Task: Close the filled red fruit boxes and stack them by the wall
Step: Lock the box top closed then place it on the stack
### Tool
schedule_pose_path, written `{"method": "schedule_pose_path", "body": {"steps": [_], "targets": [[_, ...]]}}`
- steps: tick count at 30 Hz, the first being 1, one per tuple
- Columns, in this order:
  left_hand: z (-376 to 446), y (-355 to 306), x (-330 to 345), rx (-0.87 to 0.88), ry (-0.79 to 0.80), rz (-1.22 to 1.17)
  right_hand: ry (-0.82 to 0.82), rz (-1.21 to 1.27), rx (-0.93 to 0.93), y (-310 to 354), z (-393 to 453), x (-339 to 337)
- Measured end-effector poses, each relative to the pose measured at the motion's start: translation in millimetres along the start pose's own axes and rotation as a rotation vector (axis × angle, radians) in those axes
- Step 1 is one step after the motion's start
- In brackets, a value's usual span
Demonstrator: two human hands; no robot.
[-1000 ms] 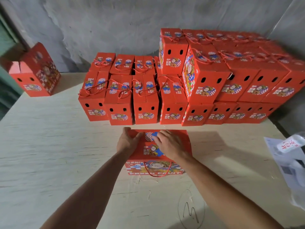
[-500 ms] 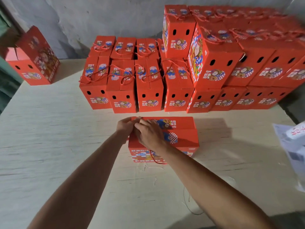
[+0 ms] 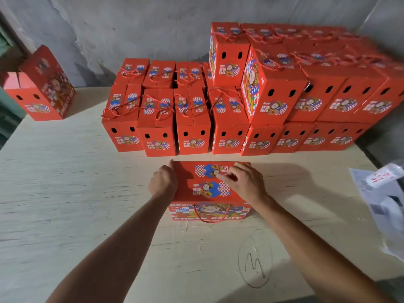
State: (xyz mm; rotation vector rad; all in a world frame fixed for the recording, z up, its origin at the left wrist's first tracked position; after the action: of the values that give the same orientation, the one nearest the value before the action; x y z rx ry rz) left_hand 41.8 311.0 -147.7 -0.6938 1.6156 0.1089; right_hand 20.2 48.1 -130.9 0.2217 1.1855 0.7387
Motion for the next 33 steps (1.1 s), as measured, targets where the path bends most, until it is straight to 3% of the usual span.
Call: {"method": "schedule_pose_path", "body": {"steps": [6, 10, 13, 15, 17, 22, 26, 30, 33], "targets": [[1.1, -2.9, 3.3, 0.044, -0.074, 0.057, -0.077, -0.124, 0.076, 3.1, 8.1, 11.4], [-1.1, -10.7, 0.1, 0.264, -0.080, 0.130, -0.059, -0.226, 0.081, 3.4, 11.5, 15.1], [-11.2, -12.8, -4.4, 0.388, 0.012, 0.175, 0.057, -0.347, 0.247, -0.8, 12.3, 15.5], [-25.3, -6.5, -1.2, 0.324, 0.071, 0.063, 0.082, -0.267, 0.428, -4.3, 10.0, 10.8], [-33.9, 2.7, 0.8, 0.176, 0.137, -0.142, 0.006, -0.037, 0.599, -3.1, 3.2, 6.2], [-29.5, 16.8, 7.1, -0.010, 0.425, -0.626, -0.211, 0.259, 0.662, -2.4, -26.5, 2.6], [-24.7, 13.0, 4.4, -0.032, 0.561, -0.692, -0.136, 0.277, 0.983, -6.9, -29.7, 8.1], [-29.4, 7.8, 11.8, -0.061, 0.290, -0.412, -0.112, 0.311, 1.114, -6.3, -13.2, 4.0], [-38.4, 6.5, 16.9, 0.032, 0.081, -0.251, -0.096, 0.242, 1.109, -4.1, -11.6, 6.4]]}}
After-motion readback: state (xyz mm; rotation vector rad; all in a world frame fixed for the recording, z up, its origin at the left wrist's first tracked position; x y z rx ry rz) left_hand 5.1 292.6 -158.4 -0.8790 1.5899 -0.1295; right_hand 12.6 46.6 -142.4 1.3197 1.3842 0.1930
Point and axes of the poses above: each hand's wrist, its own z-axis towards the middle knuckle, its own x-axis out of the palm, y = z × x, the point moved 1 cm from there along z, towards the middle knuckle, and after that the axes turned 15 degrees about z, right-handed, at the moved point
